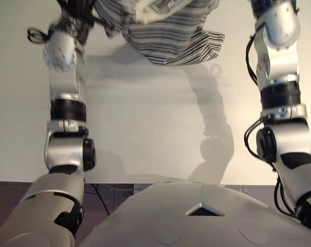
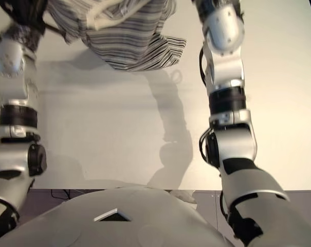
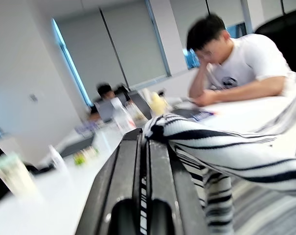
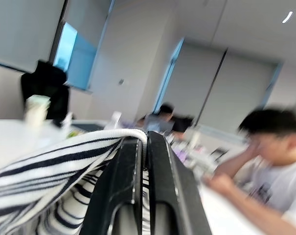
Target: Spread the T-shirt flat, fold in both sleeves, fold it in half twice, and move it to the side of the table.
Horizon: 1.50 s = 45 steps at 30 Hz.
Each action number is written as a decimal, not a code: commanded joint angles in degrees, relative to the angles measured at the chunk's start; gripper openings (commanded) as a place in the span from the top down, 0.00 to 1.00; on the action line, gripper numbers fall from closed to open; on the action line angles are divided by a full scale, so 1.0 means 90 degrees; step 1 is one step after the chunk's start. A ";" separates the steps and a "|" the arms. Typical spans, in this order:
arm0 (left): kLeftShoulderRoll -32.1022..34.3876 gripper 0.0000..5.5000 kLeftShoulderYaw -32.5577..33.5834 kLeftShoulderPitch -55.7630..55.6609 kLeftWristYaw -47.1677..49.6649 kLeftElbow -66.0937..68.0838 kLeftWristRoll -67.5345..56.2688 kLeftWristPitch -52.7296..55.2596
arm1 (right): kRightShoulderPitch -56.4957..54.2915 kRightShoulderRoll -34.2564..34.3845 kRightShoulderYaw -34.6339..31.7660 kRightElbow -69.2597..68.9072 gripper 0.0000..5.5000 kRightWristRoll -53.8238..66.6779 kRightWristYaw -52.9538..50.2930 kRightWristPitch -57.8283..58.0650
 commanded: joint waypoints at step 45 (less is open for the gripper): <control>0.1318 0.62 -0.1613 0.4313 0.0586 -0.2940 0.2037 0.4212 | 0.3250 -0.2615 0.2035 -0.1225 0.60 -0.1884 0.1705 0.2522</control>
